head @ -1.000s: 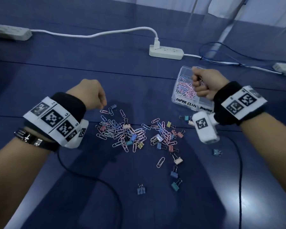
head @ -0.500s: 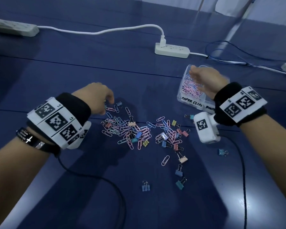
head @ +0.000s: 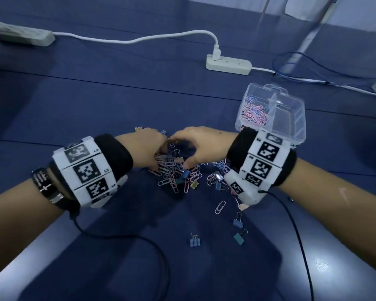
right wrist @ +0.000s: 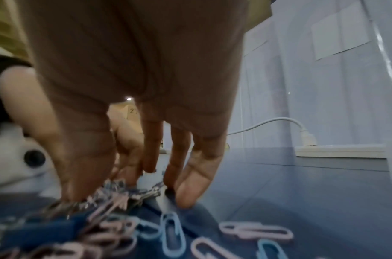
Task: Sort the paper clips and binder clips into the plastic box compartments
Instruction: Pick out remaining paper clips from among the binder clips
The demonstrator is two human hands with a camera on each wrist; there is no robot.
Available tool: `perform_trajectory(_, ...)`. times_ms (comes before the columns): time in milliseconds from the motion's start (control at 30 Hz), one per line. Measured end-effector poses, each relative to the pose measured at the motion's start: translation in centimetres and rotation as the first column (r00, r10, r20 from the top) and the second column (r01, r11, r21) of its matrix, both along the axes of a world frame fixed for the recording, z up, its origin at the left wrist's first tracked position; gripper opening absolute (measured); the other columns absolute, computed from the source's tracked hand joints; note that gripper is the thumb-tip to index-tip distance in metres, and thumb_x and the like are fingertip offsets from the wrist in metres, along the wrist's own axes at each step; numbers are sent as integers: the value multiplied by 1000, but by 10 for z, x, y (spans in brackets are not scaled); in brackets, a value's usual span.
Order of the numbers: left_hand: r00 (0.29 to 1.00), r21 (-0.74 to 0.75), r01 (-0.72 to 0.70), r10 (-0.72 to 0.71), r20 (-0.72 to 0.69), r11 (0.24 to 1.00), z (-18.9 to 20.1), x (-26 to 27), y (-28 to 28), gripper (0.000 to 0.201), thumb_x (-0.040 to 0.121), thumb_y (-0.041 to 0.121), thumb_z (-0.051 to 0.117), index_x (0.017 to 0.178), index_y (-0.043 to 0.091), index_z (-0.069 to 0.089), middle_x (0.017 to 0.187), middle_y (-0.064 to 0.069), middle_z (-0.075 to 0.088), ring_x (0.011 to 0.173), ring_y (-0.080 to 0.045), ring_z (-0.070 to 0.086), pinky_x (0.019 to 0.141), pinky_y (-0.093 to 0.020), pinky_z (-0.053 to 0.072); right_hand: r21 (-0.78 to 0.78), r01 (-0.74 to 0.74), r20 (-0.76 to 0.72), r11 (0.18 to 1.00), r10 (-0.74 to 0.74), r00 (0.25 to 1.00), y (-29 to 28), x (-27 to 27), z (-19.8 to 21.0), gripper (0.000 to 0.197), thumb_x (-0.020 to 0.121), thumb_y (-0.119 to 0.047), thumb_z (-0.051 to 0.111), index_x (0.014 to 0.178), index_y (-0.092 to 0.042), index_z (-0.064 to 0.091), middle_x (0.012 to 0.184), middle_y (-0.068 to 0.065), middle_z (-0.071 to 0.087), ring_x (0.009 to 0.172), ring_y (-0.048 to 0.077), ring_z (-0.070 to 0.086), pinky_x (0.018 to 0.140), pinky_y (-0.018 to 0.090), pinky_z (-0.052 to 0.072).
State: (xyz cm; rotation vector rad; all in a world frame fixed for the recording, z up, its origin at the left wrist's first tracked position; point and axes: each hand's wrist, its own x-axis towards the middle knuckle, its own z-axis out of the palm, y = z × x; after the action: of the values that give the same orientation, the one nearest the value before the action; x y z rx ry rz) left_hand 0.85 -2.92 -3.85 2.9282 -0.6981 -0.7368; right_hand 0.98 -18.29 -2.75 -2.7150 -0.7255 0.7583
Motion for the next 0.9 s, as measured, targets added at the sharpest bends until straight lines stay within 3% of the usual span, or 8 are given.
perform_trajectory(133,1000,-70,-2,1,-13,998,-1,3,-8,27,76,16,69,100,8,61,79,2,55,79,-17,50,70,-26,41,-7,12,83,1000,-11,996,6,0,-9,36,78,-19,68,109,-4,55,94,2,40,89,17,41,67,26,31)
perform_trajectory(233,997,-162,-40,30,-65,986,0,7,-6,26,76,15,70,101,14,65,91,1,65,82,-16,60,73,-25,46,24,51,73,998,-52,996,1,2,-12,22,77,-15,69,96,-4,63,74,-8,41,77,15,47,54,16,33)
perform_trajectory(333,989,-276,-91,54,-139,957,7,9,-1,31,75,12,72,104,20,64,101,3,63,73,-8,57,71,-22,46,58,115,34,992,-117,993,-10,3,-11,19,76,-11,69,94,-7,66,78,-7,49,60,2,46,52,10,34)
perform_trajectory(400,982,-354,-132,74,-172,926,12,10,2,31,73,9,74,98,24,62,105,4,63,72,-4,58,83,-28,48,74,163,14,984,-164,986,-18,3,-11,17,76,-8,67,93,-8,67,82,-3,55,58,-1,46,51,9,36)
perform_trajectory(500,977,-402,-180,114,-182,898,20,13,10,34,71,5,75,84,31,59,98,7,63,75,-6,63,92,-35,47,107,259,-28,960,-258,966,-26,4,-11,12,74,-4,66,84,-10,67,64,-9,54,50,-3,49,41,2,34)
perform_trajectory(667,982,-249,-185,171,-77,951,18,18,22,33,70,6,76,94,24,60,87,9,59,72,-8,56,80,-28,42,252,443,-192,860,-404,894,-28,8,-13,18,75,0,62,65,-14,61,61,-5,58,58,10,53,57,19,48)
perform_trajectory(800,986,-82,-163,160,-37,983,8,15,20,40,71,11,76,108,16,60,98,1,56,83,-19,52,76,-27,42,298,539,-272,788,-471,839,-26,16,-14,22,78,1,59,62,-14,57,64,2,56,58,11,51,53,20,49)
perform_trajectory(900,987,-75,-160,157,-44,984,7,14,16,43,72,9,75,111,14,58,101,-2,55,83,-20,51,78,-28,43,356,580,-295,732,-501,813,-24,22,-16,22,79,3,58,65,-13,54,64,4,55,57,13,52,50,19,50)
